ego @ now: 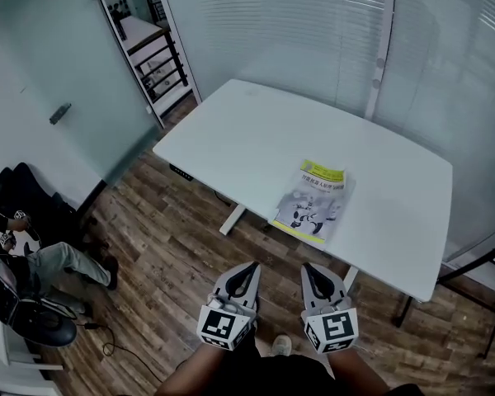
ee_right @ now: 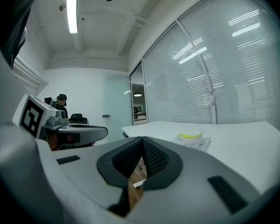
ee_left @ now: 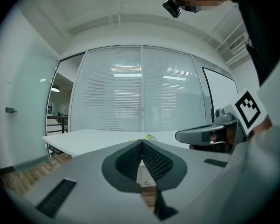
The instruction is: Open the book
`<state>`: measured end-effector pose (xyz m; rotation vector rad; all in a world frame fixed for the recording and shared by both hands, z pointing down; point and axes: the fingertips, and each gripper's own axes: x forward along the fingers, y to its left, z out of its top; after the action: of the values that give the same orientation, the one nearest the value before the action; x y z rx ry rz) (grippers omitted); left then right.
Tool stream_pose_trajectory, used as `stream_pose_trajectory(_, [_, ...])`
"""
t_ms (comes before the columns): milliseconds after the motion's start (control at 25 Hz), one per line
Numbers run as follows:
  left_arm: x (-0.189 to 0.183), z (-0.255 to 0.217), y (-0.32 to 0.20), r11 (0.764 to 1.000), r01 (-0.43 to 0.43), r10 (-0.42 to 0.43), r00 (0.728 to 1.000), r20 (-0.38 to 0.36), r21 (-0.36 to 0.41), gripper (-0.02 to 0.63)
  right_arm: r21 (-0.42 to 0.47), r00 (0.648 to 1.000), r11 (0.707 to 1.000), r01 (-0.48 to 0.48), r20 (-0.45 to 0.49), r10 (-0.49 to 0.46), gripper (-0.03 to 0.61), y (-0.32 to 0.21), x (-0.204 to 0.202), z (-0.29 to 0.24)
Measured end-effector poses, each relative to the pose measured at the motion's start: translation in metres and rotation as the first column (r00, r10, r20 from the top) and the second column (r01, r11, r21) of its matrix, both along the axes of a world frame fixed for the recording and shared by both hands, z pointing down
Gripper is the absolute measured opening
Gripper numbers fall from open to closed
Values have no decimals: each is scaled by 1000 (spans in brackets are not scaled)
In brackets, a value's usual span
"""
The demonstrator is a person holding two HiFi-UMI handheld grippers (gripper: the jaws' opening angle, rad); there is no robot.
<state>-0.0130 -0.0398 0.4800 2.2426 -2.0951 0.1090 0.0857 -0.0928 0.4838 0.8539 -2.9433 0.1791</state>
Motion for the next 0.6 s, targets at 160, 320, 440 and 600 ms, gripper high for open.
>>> stream_pose_trajectory(160, [-8,2,-14,999,-35,35,999,-11,-24,14,0,998,999,-53,-24,53,5,-15,-4,1])
stream_pose_trajectory(320, [-17,-2,-36,997,-78,78,997,-13,-29,14,4,995,996,-93,-38,93,5,-32,-12,-2])
stream_pose_trajectory(440, [-28,1,-59,993,-101,103,994,35,-52,14,7,991,992,-129,-36,129,5,-52,-22,-2])
stream_pose_trajectory(600, [-46,7,-83,988,-135,140,989,54,-80,14,-11,981,983,-185,-57,184,5,-71,-32,5])
